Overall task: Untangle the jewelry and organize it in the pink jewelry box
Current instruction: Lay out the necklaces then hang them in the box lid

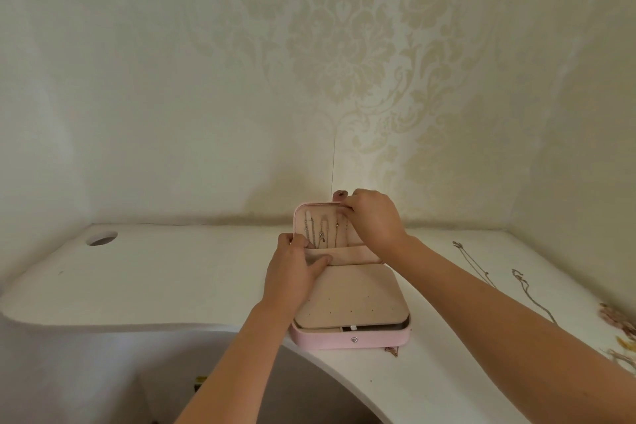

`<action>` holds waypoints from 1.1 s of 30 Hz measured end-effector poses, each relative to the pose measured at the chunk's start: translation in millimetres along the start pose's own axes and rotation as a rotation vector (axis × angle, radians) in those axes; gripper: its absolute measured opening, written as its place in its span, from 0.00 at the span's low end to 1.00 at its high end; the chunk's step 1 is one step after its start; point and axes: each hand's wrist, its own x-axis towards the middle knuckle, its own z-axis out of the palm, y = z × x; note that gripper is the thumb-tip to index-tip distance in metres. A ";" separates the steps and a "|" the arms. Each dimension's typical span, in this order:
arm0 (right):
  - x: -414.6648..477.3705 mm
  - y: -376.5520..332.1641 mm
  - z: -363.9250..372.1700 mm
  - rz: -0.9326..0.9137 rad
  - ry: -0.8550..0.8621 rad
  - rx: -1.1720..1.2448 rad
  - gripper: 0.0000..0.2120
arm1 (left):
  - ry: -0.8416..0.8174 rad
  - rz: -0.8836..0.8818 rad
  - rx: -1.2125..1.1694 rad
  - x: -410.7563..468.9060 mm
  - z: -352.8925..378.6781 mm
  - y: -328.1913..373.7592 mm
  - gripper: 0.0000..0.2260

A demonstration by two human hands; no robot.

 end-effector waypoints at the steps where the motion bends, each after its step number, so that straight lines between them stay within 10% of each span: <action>1: 0.4 0.7 0.6 -0.001 -0.013 -0.010 0.14 | -0.002 -0.001 -0.003 0.1 -0.1 0.1 0.17; 8: -1.7 8.8 6.1 0.009 0.273 0.377 0.13 | 0.008 0.011 -0.003 -0.1 -0.6 1.1 0.16; 14: 10.4 23.4 2.8 0.139 -0.120 0.699 0.17 | 0.000 -0.003 0.000 0.4 0.2 0.7 0.16; 33: 9.2 58.5 -27.8 0.209 -0.195 0.820 0.09 | 0.018 -0.026 -0.033 -1.5 -1.0 4.2 0.15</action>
